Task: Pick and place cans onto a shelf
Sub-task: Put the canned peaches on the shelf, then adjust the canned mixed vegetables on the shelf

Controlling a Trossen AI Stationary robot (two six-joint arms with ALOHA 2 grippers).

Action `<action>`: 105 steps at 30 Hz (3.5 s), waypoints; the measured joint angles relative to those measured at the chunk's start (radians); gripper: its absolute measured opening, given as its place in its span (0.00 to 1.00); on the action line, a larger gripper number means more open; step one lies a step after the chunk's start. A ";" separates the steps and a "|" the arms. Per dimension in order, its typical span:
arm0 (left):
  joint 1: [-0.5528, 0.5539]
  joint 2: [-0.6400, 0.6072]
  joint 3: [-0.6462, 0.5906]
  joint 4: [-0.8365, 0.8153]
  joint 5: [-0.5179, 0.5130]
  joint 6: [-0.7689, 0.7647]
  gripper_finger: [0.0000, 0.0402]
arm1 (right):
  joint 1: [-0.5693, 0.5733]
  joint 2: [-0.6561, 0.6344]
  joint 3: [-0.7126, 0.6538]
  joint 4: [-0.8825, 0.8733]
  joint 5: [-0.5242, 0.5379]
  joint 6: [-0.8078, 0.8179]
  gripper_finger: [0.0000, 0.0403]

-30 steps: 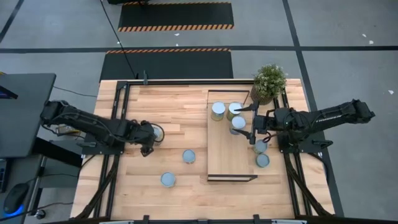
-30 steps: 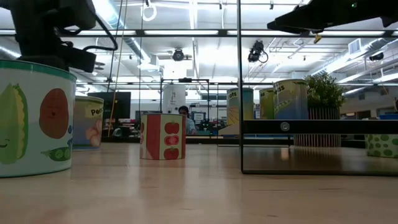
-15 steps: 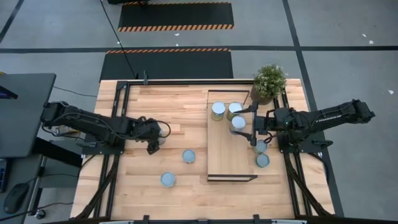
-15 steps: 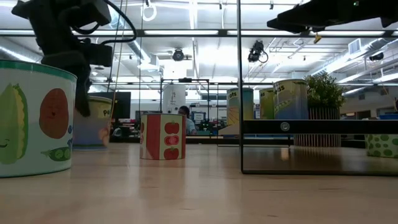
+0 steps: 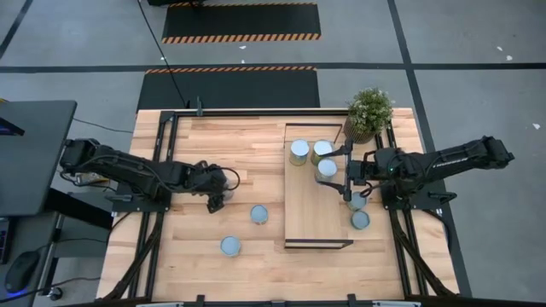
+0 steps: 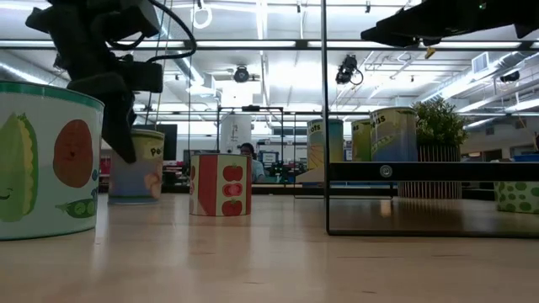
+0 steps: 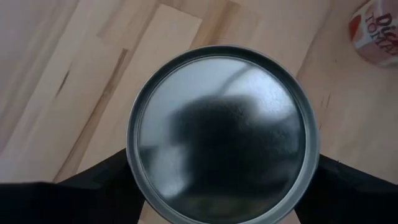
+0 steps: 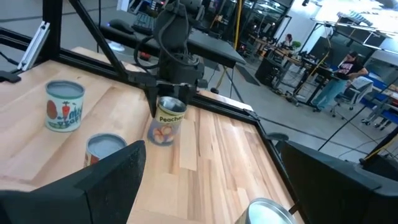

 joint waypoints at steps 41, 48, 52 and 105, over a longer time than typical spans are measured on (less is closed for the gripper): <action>0.178 0.841 1.018 0.061 0.165 0.448 0.83 | 0.001 -0.008 -0.001 -0.031 0.142 -0.001 0.95; 0.172 0.850 1.018 0.065 0.148 0.482 0.97 | 0.001 -0.008 -0.001 -0.034 0.141 -0.001 0.95; 0.170 0.849 1.018 0.061 0.119 0.497 0.98 | 0.001 -0.008 -0.001 -0.037 0.141 -0.001 0.95; -0.454 0.639 1.011 -0.535 -0.009 -0.597 0.98 | 0.015 -0.052 -0.001 -0.146 0.042 0.048 0.95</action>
